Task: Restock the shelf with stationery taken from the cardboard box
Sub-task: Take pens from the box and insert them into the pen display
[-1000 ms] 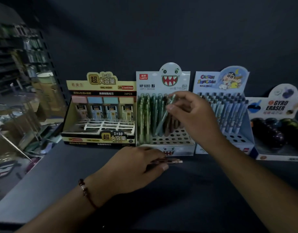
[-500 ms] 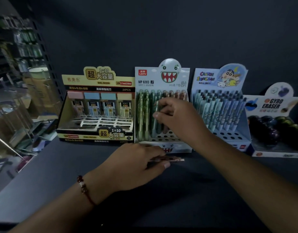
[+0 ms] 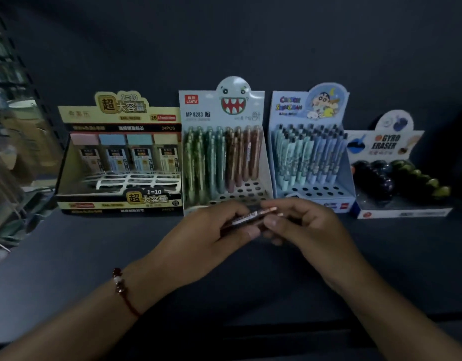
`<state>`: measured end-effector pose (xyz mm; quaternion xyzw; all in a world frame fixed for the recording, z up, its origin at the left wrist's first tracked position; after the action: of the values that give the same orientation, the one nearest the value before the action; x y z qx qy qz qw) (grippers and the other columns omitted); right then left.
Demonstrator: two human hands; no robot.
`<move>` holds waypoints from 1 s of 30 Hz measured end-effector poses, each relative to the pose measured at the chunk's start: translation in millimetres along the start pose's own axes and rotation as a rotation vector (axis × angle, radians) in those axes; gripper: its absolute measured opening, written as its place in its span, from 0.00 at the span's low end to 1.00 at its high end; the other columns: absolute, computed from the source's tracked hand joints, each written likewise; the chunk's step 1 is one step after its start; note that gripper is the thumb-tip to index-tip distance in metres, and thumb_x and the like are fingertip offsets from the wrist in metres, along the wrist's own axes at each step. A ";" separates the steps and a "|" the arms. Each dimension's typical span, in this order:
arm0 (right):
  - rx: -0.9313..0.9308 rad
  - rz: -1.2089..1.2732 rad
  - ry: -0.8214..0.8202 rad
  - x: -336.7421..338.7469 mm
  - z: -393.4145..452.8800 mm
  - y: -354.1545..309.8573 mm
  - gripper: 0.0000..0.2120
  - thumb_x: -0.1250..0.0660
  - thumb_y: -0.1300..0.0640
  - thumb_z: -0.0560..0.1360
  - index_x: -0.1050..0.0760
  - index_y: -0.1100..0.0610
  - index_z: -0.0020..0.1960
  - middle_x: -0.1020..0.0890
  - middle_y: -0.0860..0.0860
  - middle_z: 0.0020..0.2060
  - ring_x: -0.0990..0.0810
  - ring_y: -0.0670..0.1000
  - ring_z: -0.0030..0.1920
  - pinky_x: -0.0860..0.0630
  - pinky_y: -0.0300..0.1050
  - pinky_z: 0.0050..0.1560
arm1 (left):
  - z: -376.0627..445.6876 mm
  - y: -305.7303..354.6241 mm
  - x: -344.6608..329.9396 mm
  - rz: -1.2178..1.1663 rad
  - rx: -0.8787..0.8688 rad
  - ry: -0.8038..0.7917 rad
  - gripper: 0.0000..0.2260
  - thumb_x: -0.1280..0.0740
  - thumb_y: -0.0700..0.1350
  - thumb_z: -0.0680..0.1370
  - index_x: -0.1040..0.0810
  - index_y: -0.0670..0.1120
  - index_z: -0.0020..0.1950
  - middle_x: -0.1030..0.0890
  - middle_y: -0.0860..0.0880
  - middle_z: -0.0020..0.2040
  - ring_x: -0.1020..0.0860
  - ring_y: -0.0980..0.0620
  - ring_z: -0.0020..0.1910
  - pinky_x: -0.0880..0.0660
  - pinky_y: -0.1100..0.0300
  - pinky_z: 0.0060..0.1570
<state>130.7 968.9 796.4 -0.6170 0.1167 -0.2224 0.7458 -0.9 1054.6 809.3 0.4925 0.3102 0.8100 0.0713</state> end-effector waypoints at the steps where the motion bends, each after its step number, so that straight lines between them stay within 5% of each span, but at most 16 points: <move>1: -0.011 0.024 0.028 3.4 0.3 1.1 0.08 0.29 0.61 0.74 0.17 0.51 0.50 0.14 0.53 0.42 0.15 0.51 0.41 0.21 0.41 0.39 | -0.3 0.0 0.1 -0.024 0.008 0.004 0.06 0.38 0.57 0.79 0.24 0.58 0.50 0.22 0.54 0.39 0.24 0.55 0.34 0.33 0.63 0.30; 9: -0.165 0.526 0.390 56.3 -0.8 19.8 0.04 0.32 0.59 0.76 0.19 0.56 0.44 0.19 0.49 0.31 0.22 0.44 0.31 0.25 0.34 0.30 | -4.2 -12.8 11.1 -0.207 0.117 0.100 0.13 0.44 0.54 0.82 0.28 0.57 0.39 0.32 0.50 0.33 0.34 0.54 0.30 0.38 0.62 0.31; 15: -0.141 0.659 0.506 75.1 -3.4 25.7 0.03 0.32 0.57 0.76 0.20 0.55 0.45 0.19 0.47 0.32 0.21 0.43 0.32 0.26 0.34 0.30 | -6.2 -10.8 10.1 -0.081 0.096 0.072 0.09 0.41 0.51 0.82 0.23 0.55 0.46 0.26 0.48 0.35 0.30 0.53 0.28 0.36 0.63 0.28; 20: 0.016 0.493 0.519 82.4 7.6 3.8 0.02 0.31 0.57 0.77 0.19 0.53 0.47 0.17 0.49 0.38 0.18 0.45 0.39 0.23 0.36 0.36 | -6.2 -9.3 -2.9 0.006 0.059 -0.066 0.09 0.41 0.53 0.82 0.23 0.56 0.46 0.24 0.52 0.37 0.26 0.52 0.33 0.30 0.56 0.34; 26: 0.251 -0.101 0.425 64.2 39.0 -49.3 0.05 0.31 0.56 0.77 0.19 0.48 0.51 0.16 0.48 0.42 0.17 0.45 0.42 0.19 0.39 0.42 | -4.6 -11.1 -4.9 0.029 0.057 -0.085 0.08 0.40 0.54 0.82 0.21 0.57 0.54 0.19 0.58 0.44 0.21 0.58 0.41 0.24 0.55 0.42; 30: 0.331 -0.329 0.342 45.6 61.0 -63.2 0.07 0.30 0.55 0.77 0.18 0.52 0.54 0.16 0.45 0.44 0.18 0.41 0.44 0.23 0.32 0.44 | -4.1 -11.7 -4.6 0.052 0.041 -0.093 0.09 0.40 0.54 0.82 0.21 0.57 0.54 0.19 0.58 0.46 0.21 0.59 0.42 0.24 0.55 0.43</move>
<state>186.1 991.3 875.2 -0.4510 0.1012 -0.4575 0.7597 -4.2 1060.2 797.9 0.5390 0.3100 0.7813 0.0546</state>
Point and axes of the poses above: each hand's wrist, its own z-axis towards the middle knuckle, its own x-axis out of the back of the hand, y = z × x, the point moved 8 cm from there along z, towards the middle knuckle
